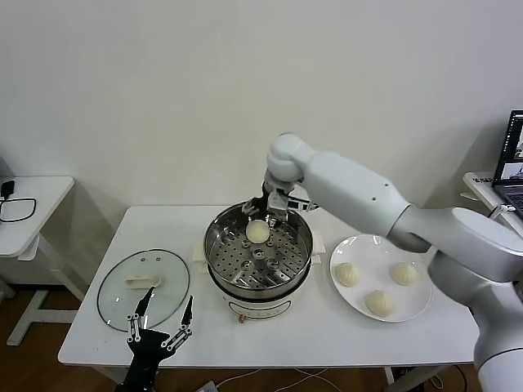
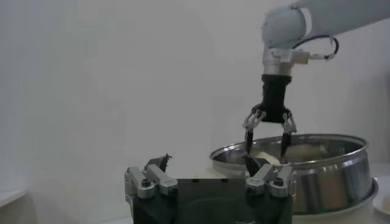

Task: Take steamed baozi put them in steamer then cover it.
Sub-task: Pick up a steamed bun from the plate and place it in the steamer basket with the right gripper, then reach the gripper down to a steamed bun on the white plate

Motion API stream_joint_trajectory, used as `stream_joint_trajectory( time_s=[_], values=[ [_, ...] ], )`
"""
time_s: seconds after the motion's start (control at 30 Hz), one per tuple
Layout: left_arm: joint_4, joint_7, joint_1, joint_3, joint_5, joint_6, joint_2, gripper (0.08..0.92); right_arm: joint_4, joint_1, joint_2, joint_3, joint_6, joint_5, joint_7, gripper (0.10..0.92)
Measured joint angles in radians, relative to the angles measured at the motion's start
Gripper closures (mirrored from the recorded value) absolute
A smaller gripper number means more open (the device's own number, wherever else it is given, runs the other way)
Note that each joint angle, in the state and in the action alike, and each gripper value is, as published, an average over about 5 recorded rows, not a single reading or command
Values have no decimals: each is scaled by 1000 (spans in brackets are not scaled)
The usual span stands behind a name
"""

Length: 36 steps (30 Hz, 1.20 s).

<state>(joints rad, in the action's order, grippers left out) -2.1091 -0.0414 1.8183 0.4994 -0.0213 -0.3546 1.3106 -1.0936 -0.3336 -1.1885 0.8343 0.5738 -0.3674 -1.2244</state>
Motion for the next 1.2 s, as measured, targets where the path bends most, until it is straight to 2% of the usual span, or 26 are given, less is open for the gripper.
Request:
stream_joint_trajectory(
  time_s=[0.3, 0.5, 0.8, 1.2],
  values=[
    [0, 1, -8, -15, 1, 3, -6, 177, 15, -92, 220, 136, -290, 327, -31, 203],
    [2, 1, -15, -23, 2, 5, -7, 177, 21, -81, 334, 223, -432, 473, -24, 203],
    [6, 1, -16, -27, 4, 5, -6, 177, 43, 10, 392, 277, -534, 559, 30, 203],
    [15, 1, -18, -19, 4, 2, -2, 177, 100, 130, 359, 278, -577, 582, 103, 203]
  ],
)
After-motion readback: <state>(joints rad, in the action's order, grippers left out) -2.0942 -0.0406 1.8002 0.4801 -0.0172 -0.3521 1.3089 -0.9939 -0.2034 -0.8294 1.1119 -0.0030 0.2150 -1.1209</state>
